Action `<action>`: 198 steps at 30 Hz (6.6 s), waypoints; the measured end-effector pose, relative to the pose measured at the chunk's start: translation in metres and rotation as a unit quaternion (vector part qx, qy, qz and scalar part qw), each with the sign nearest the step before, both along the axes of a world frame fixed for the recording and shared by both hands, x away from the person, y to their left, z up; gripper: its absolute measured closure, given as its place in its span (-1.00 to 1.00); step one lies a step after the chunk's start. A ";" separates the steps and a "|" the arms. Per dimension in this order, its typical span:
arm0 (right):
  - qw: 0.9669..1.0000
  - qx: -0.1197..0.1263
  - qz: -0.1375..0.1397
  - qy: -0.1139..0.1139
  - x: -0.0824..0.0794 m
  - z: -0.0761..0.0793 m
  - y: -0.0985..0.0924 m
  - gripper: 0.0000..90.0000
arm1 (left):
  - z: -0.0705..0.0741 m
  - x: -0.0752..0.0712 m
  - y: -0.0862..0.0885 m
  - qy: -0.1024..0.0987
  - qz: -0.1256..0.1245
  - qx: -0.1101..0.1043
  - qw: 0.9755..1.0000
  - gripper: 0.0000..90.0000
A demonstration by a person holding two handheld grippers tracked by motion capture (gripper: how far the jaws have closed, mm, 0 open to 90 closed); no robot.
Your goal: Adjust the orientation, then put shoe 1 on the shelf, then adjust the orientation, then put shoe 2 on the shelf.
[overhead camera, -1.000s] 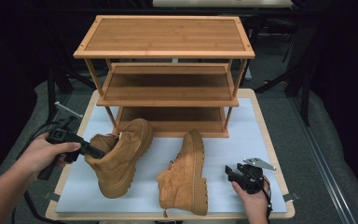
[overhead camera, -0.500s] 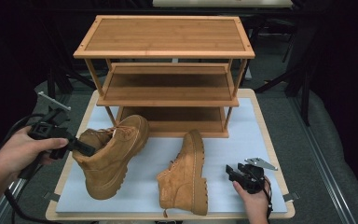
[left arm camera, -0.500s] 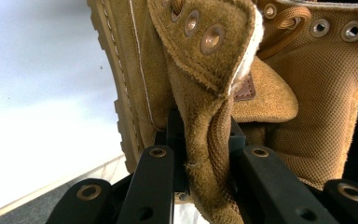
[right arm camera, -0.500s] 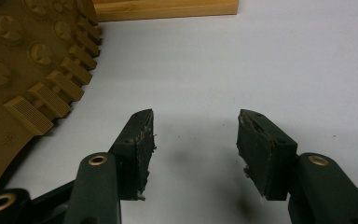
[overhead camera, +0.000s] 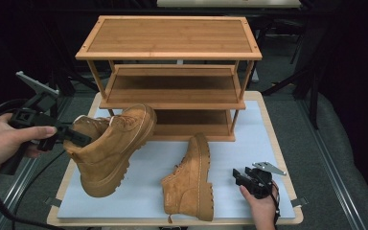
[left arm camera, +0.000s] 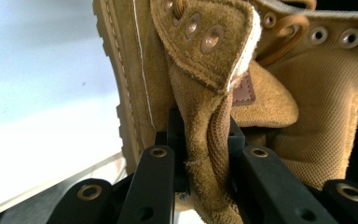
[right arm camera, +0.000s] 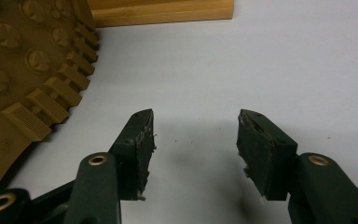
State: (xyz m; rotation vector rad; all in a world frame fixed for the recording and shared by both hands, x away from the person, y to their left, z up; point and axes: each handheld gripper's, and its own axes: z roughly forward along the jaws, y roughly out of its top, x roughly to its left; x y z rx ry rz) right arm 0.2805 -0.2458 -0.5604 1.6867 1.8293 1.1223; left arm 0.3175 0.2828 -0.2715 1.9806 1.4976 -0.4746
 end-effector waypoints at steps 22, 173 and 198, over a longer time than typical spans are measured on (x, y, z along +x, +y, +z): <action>1.000 0.010 -0.008 0.004 0.003 -0.003 -0.005 0.02 | -0.024 0.093 -0.035 -0.121 0.172 -0.085 0.974 0.77; 0.901 -0.131 0.171 0.377 0.037 0.161 0.043 0.47 | -0.279 -0.004 0.008 -0.253 0.082 0.073 0.961 -0.03; 0.895 -0.214 0.176 0.348 0.064 0.160 0.010 0.50 | -0.281 -0.003 0.008 -0.250 0.084 0.076 0.962 -0.03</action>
